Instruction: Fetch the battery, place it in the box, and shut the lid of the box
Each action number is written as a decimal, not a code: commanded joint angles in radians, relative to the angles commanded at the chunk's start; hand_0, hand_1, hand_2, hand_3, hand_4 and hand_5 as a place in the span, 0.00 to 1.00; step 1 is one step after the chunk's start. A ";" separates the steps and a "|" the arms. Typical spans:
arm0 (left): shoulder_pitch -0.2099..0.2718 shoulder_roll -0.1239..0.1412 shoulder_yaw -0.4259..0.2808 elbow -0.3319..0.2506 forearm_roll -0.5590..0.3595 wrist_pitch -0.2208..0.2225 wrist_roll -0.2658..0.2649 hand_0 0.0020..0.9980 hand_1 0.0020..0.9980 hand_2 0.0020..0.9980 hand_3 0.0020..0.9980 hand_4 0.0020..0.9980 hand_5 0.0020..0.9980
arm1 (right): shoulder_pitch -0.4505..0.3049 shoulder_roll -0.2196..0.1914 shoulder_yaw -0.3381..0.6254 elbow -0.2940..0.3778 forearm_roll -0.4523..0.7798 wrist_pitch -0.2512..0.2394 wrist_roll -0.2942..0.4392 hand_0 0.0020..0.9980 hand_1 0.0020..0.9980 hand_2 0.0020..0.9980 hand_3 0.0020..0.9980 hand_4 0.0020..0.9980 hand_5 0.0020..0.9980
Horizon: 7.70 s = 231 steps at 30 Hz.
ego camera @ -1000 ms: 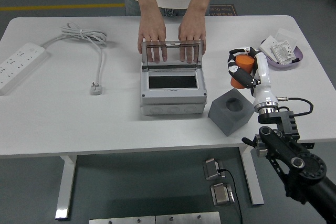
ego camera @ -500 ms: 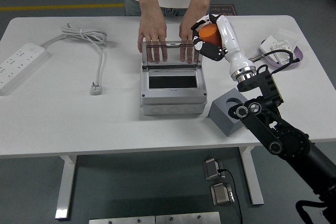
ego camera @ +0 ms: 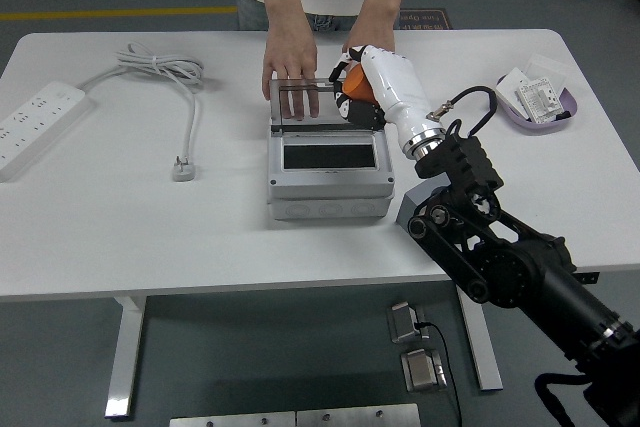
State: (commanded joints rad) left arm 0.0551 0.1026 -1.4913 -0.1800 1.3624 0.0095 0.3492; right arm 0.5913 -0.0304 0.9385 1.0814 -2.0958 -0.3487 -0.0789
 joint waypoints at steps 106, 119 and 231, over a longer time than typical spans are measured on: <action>-0.033 0.007 -0.023 0.000 0.047 -0.008 0.006 0.68 0.67 0.66 0.73 0.77 0.40 | 0.191 -0.057 -0.096 -0.178 0.268 0.126 0.066 0.67 0.59 0.62 0.71 1.00 0.62; -0.028 0.016 -0.016 0.000 0.045 -0.007 0.010 0.68 0.67 0.66 0.73 0.77 0.40 | 0.213 -0.078 -0.149 -0.309 0.350 0.135 0.081 0.67 0.58 0.62 0.71 1.00 0.64; -0.005 -0.005 -0.009 0.000 0.025 -0.006 -0.034 0.68 0.67 0.66 0.73 0.77 0.42 | -0.476 -0.190 0.850 0.427 0.659 -0.069 0.256 0.63 0.50 0.56 0.70 0.95 0.68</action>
State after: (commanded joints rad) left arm 0.0505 0.0977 -1.5001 -0.1800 1.3872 0.0037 0.3148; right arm 0.1158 -0.2208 1.7887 1.5086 -1.4366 -0.4175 0.1771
